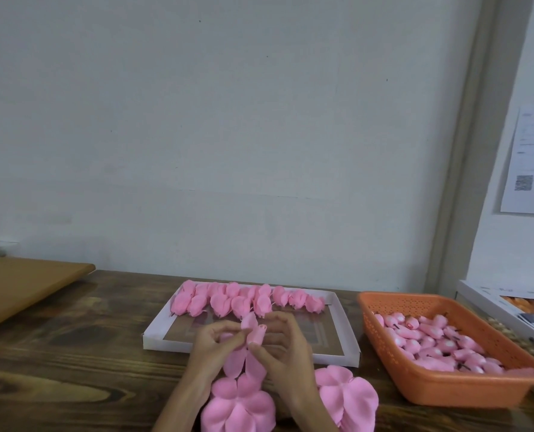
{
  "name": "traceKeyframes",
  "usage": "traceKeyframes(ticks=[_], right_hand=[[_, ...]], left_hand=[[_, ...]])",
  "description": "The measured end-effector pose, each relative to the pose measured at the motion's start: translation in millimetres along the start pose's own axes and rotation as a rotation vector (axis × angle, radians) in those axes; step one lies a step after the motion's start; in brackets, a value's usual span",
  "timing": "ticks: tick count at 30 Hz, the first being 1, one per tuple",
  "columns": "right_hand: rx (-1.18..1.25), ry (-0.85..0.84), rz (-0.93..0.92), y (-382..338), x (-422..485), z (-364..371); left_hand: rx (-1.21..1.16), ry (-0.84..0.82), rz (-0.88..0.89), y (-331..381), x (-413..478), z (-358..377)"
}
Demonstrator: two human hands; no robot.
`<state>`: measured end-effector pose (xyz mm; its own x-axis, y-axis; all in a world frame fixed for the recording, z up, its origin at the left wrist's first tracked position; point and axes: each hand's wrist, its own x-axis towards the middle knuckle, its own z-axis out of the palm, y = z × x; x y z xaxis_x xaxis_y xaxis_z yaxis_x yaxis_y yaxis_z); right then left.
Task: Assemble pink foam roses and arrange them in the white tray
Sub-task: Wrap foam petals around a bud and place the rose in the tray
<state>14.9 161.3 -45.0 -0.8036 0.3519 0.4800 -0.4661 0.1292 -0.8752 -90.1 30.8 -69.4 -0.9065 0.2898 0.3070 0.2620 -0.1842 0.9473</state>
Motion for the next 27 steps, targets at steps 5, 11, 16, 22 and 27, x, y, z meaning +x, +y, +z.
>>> traceKeyframes(ticks=[5,11,16,22,27], right_hand=[[-0.079,0.039,-0.022,2,0,2],[-0.165,0.077,-0.075,4,1,5],[-0.149,0.07,-0.051,3,0,4],[-0.2,0.049,-0.034,4,6,-4],[-0.246,0.058,-0.045,5,7,-7]], left_hand=[[-0.043,0.02,0.007,5,-3,2],[-0.058,-0.018,0.038,11,-6,7],[-0.038,-0.08,0.073,11,-8,8],[-0.067,-0.157,0.054,6,-7,7],[-0.027,-0.164,0.05,-2,0,3]])
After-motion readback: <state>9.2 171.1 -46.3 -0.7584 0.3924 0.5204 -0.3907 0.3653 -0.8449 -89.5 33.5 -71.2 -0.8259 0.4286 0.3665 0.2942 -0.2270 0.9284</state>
